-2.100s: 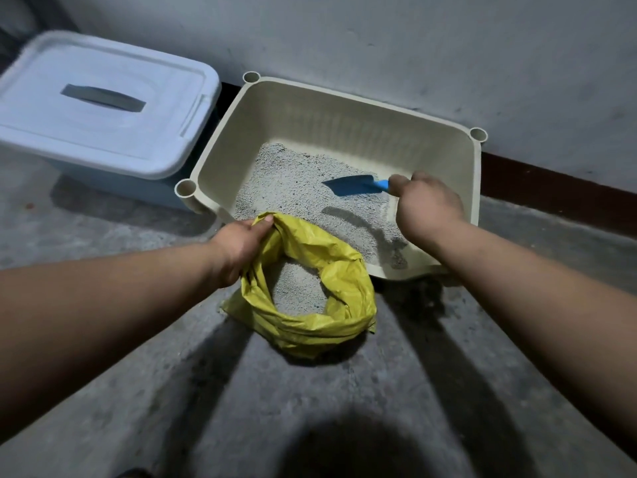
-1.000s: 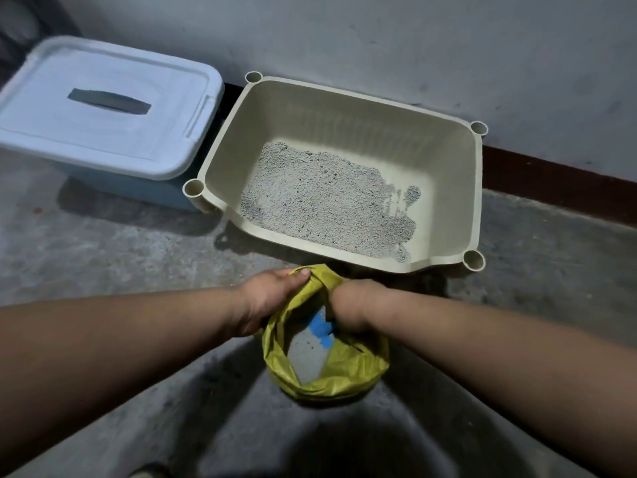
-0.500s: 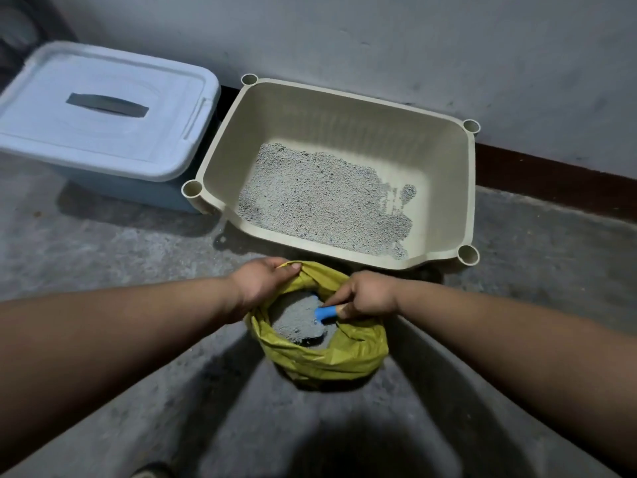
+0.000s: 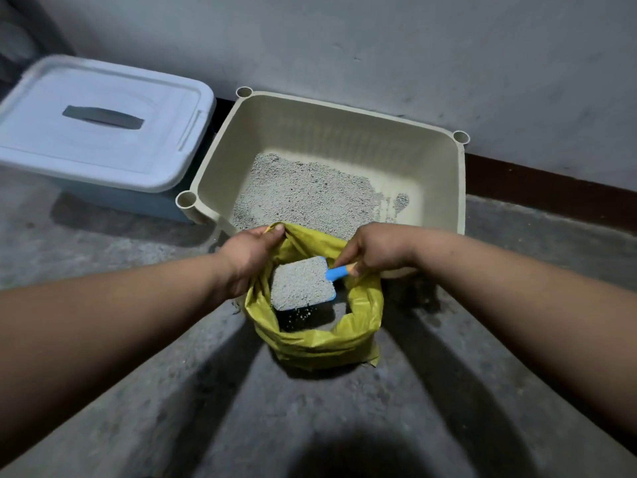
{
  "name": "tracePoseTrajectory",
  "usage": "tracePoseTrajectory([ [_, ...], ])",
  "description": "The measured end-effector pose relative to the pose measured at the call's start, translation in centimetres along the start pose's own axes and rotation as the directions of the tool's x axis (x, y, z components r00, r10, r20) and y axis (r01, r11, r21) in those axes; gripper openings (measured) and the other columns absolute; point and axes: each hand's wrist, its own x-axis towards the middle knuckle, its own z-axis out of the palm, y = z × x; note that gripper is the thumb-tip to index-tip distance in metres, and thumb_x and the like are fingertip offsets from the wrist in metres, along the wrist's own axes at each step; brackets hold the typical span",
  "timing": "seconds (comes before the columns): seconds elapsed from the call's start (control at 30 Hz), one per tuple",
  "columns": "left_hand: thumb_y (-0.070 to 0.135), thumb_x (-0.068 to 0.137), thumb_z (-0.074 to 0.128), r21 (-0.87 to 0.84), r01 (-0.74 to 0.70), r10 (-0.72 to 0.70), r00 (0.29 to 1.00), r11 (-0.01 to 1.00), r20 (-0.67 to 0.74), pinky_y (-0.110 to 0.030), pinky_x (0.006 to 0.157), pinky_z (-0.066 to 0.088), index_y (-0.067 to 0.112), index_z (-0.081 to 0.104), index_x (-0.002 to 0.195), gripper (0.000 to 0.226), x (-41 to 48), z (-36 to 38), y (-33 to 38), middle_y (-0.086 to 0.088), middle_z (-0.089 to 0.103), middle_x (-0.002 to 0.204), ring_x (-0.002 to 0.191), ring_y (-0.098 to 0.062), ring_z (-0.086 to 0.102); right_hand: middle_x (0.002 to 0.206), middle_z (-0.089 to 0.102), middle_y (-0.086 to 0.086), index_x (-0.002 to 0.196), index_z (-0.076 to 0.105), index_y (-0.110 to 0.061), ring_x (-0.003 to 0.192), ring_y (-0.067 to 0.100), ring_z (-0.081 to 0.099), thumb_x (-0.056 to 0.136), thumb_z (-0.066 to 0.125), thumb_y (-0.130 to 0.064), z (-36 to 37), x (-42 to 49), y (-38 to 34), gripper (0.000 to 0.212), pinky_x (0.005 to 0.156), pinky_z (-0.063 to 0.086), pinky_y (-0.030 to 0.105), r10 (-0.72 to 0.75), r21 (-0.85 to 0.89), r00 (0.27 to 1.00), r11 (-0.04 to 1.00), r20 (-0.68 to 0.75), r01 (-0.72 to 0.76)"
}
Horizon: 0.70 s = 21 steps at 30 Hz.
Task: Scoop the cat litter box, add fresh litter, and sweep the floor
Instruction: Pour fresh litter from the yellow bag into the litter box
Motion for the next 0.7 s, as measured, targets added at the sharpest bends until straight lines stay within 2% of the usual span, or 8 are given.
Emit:
tracePoseTrajectory([
  [0.03, 0.027, 0.097, 0.048, -0.008, 0.005, -0.005, 1.0, 1.0, -0.008, -0.017, 0.045, 0.05, 0.012, 0.059, 0.107, 0.02, 0.1, 0.0, 0.2, -0.001, 0.068, 0.066, 0.045, -0.008, 0.063, 0.109, 0.068, -0.006, 0.123, 0.064, -0.027, 0.091, 0.009, 0.057, 0.085, 0.067, -0.016, -0.2, -0.2, 0.3, 0.04, 0.076, 0.039, 0.02, 0.009, 0.027, 1.0, 1.0, -0.004, -0.009],
  [0.07, 0.026, 0.097, 0.049, -0.014, 0.017, -0.017, 1.0, 1.0, -0.011, -0.021, 0.049, 0.053, 0.01, 0.058, 0.111, 0.024, 0.3, -0.1, 0.5, -0.004, 0.069, 0.07, 0.05, -0.011, 0.065, 0.098, 0.069, -0.007, 0.122, 0.065, -0.027, 0.08, 0.006, 0.056, 0.085, 0.067, -0.015, -0.4, -0.3, 0.6, 0.039, 0.071, 0.04, 0.018, 0.019, 0.058, 1.0, 0.998, -0.009, -0.019],
  [0.17, 0.022, 0.094, 0.055, -0.015, 0.061, -0.062, 0.998, 0.998, -0.013, -0.04, 0.081, 0.056, 0.005, 0.056, 0.123, 0.034, 0.5, -0.6, 0.8, -0.015, 0.07, 0.095, 0.078, -0.025, 0.068, 0.063, 0.058, -0.011, 0.118, 0.067, -0.029, 0.054, 0.004, 0.046, 0.084, 0.068, -0.014, -0.8, -0.5, 1.6, 0.037, 0.057, 0.038, 0.018, 0.039, 0.114, 0.999, 0.993, -0.026, -0.035],
  [0.23, 0.019, 0.091, 0.058, -0.009, 0.076, -0.076, 0.997, 0.997, -0.008, -0.043, 0.086, 0.053, 0.005, 0.055, 0.124, 0.036, 0.5, -0.6, 0.9, -0.017, 0.069, 0.1, 0.085, -0.027, 0.067, 0.059, 0.056, -0.002, 0.117, 0.067, -0.03, 0.052, 0.011, 0.044, 0.084, 0.069, -0.014, -1.0, -0.6, 2.2, 0.037, 0.059, 0.037, 0.026, 0.048, 0.165, 0.999, 0.985, -0.019, -0.044],
  [0.33, 0.017, 0.091, 0.059, -0.024, 0.078, -0.078, 0.997, 0.997, -0.016, -0.041, 0.086, 0.052, 0.008, 0.055, 0.119, 0.03, 0.6, -0.5, 0.9, -0.014, 0.069, 0.099, 0.083, -0.025, 0.067, 0.063, 0.054, 0.007, 0.118, 0.067, -0.027, 0.049, 0.012, 0.041, 0.085, 0.068, -0.011, -1.5, -1.0, 2.9, 0.037, 0.051, 0.034, 0.023, 0.073, 0.258, 0.997, 0.964, -0.018, -0.066],
  [0.47, 0.017, 0.092, 0.057, -0.019, 0.072, -0.072, 0.997, 0.997, -0.022, -0.043, 0.083, 0.055, 0.005, 0.055, 0.122, 0.032, 1.0, -0.4, 0.7, -0.015, 0.069, 0.092, 0.078, -0.026, 0.066, 0.058, 0.048, 0.004, 0.119, 0.066, -0.026, 0.031, 0.002, 0.034, 0.087, 0.065, -0.006, -2.8, -1.9, 3.9, 0.038, 0.034, 0.028, 0.014, 0.124, 0.392, 0.99, 0.916, -0.064, -0.089],
  [0.63, 0.019, 0.093, 0.056, -0.003, 0.056, -0.056, 0.998, 0.998, -0.034, -0.042, 0.082, 0.055, 0.004, 0.055, 0.121, 0.032, 1.2, -0.2, 0.6, -0.016, 0.068, 0.09, 0.076, -0.028, 0.067, 0.056, 0.047, 0.005, 0.118, 0.066, -0.026, 0.04, 0.01, 0.033, 0.087, 0.065, -0.01, -3.2, -1.6, 5.4, 0.035, 0.035, 0.026, 0.016, 0.235, 0.523, 0.956, 0.845, -0.175, -0.112],
  [0.7, 0.019, 0.094, 0.054, -0.005, 0.065, -0.065, 0.998, 0.998, -0.019, -0.036, 0.07, 0.058, 0.004, 0.057, 0.115, 0.026, 1.3, -0.2, 0.6, -0.016, 0.068, 0.087, 0.068, -0.025, 0.069, 0.055, 0.048, 0.004, 0.12, 0.065, -0.027, 0.043, 0.012, 0.034, 0.088, 0.064, -0.013, -2.9, -1.3, 5.8, 0.034, 0.035, 0.027, 0.016, 0.281, 0.53, 0.93, 0.84, -0.236, -0.119],
])
